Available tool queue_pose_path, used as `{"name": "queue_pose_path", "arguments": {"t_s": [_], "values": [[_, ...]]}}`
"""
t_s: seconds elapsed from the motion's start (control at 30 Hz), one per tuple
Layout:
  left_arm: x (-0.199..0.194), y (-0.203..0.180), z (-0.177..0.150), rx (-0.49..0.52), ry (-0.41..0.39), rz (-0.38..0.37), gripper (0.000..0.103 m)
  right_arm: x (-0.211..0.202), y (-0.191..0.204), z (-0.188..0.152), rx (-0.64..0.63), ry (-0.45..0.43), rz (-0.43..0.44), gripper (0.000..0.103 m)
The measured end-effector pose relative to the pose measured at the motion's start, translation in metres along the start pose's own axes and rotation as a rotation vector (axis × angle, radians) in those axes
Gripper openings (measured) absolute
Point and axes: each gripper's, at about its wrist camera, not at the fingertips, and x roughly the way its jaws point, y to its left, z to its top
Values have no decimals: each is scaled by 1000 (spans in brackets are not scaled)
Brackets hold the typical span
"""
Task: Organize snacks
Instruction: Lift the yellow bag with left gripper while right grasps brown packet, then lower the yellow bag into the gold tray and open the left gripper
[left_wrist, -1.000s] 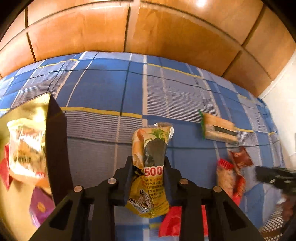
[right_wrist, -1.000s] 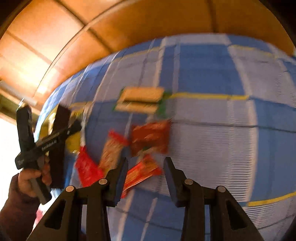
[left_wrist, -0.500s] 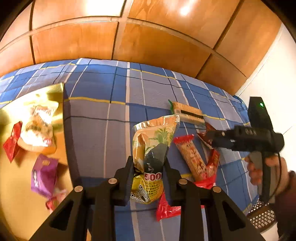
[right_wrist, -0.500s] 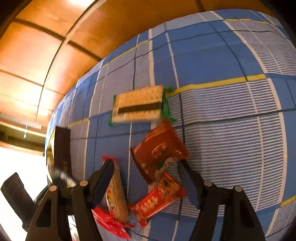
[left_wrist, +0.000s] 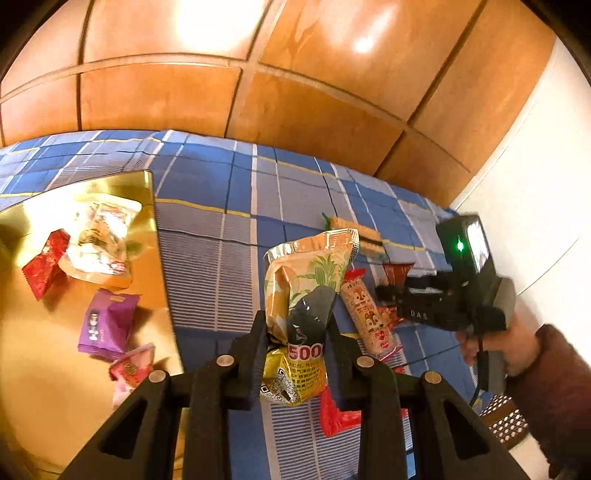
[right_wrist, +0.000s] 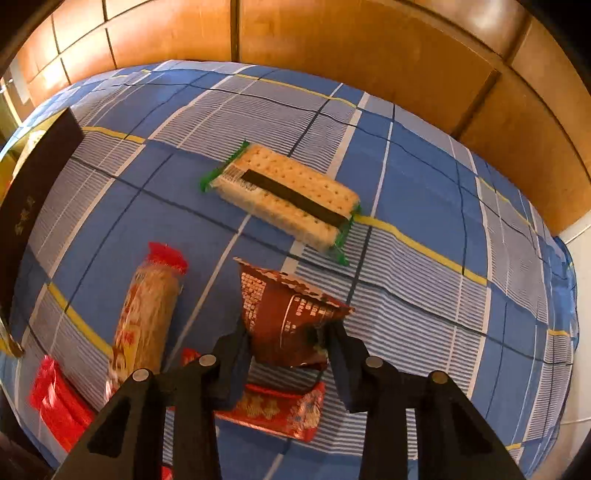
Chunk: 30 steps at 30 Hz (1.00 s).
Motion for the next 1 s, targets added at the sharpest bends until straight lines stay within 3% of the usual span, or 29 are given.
{"name": "queue_pose_path", "arguments": {"t_s": [0.1, 0.4, 0.63, 0.8, 0.9, 1.0], "values": [[-13, 8, 0, -32, -19, -7, 28, 1, -15, -6, 66, -11, 63, 38], [-65, 43, -9, -125, -101, 25, 28, -4, -20, -15, 66, -83, 95, 39], [-106, 104, -19, -252, -165, 179, 28, -6, -16, -14, 46, -83, 73, 39], [-109, 142, -33, -326, -128, 312, 28, -7, -12, -13, 25, -84, 53, 39], [-100, 149, -44, -344, -78, 309, 28, -6, -12, -13, 24, -84, 51, 39], [-88, 149, -51, -368, -35, 248, 28, -6, -12, -13, 23, -85, 51, 39]]}}
